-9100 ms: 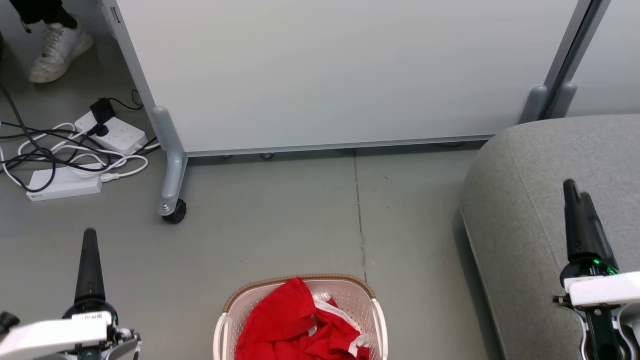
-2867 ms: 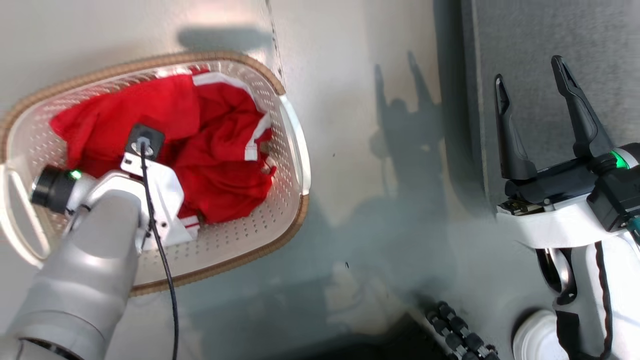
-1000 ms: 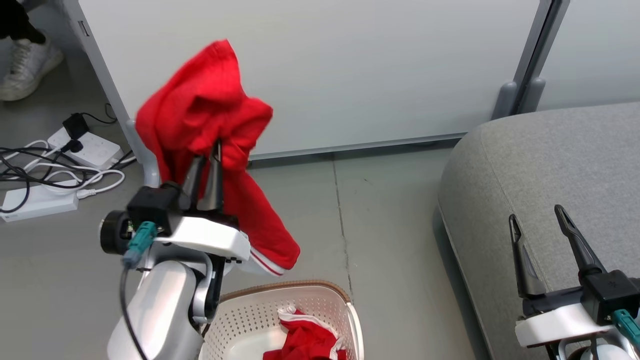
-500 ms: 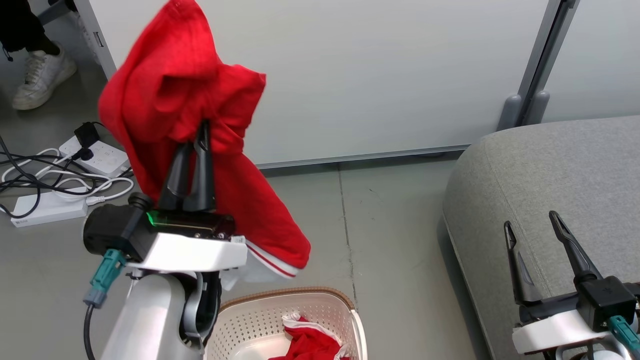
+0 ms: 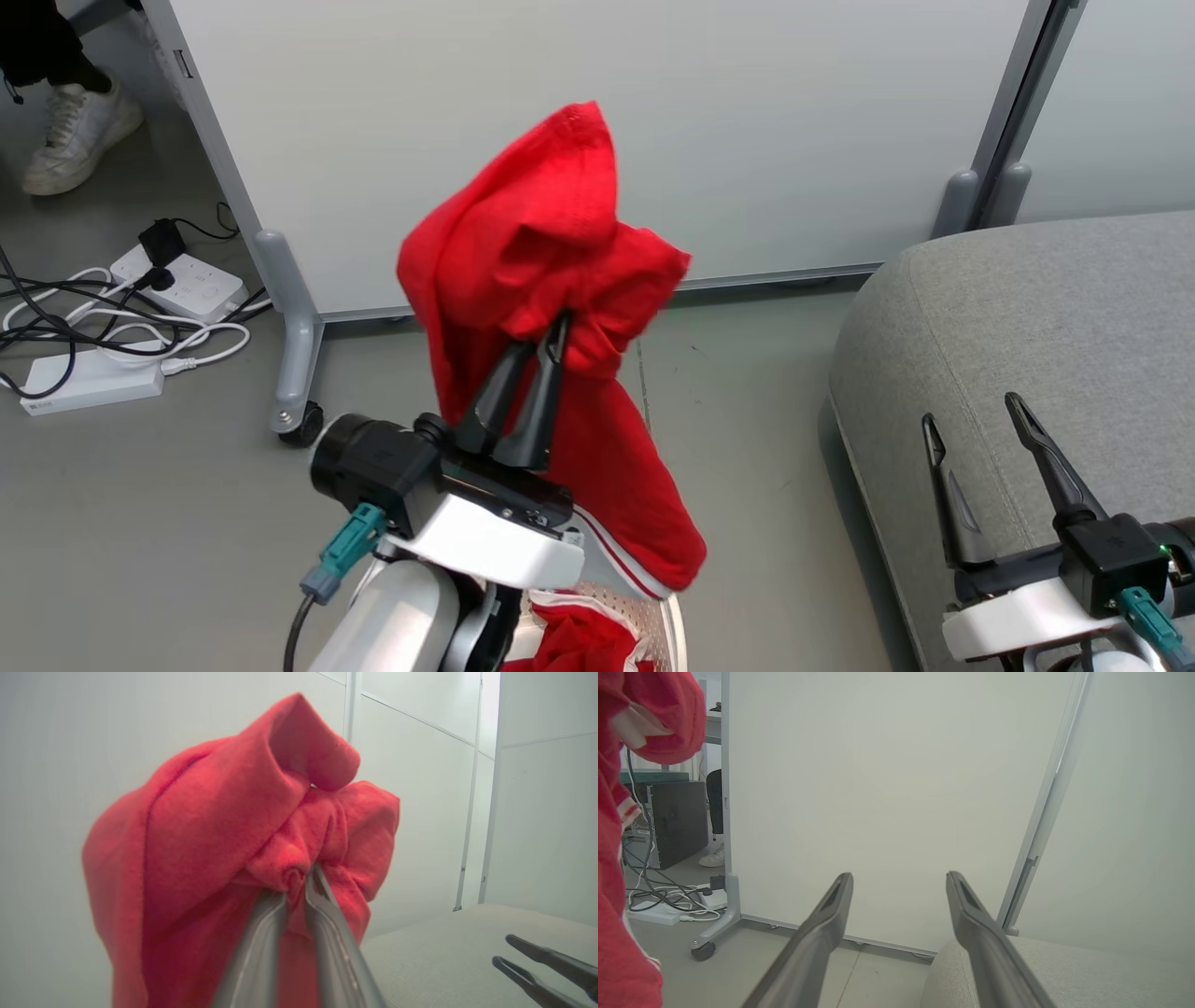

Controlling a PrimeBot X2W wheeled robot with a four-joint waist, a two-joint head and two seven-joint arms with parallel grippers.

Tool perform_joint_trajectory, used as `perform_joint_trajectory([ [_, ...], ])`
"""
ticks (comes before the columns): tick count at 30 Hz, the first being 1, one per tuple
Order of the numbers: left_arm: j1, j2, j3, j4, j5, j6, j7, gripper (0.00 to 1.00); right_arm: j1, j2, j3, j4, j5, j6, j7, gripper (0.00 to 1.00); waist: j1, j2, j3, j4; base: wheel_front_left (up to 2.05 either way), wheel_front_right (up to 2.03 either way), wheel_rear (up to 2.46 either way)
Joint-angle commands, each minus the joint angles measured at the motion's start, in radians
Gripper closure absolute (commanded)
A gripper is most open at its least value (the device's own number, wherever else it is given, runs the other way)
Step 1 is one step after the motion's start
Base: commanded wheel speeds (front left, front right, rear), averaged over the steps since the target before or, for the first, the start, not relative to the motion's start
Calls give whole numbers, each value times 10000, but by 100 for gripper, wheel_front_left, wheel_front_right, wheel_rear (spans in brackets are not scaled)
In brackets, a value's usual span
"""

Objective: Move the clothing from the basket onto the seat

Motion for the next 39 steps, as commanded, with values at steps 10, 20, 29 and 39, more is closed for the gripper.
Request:
perform_joint_trajectory([
  [10, 111, 33, -221, 40, -95, 8, -8, 100, -13, -103, -82, -14, -26, 1, -42, 0, 0, 0, -7, 33, 0, 0, 0],
  [20, 129, 32, -176, 110, -8, 1, -8, 100, -111, -366, 395, -154, 169, 1, -44, 0, 0, 0, 16, -10, 0, 0, 0],
  [29, 43, 34, -343, 313, -7, -115, -8, 100, -397, -1863, 2859, -798, 1130, 0, -42, 0, 0, 0, 72, -72, 0, 0, 0],
  [39, -206, 33, -1222, 630, -251, -523, -8, 100, -1565, -2658, 5131, -753, 1954, 1, -42, 0, 0, 0, 125, -6, 0, 0, 0],
])
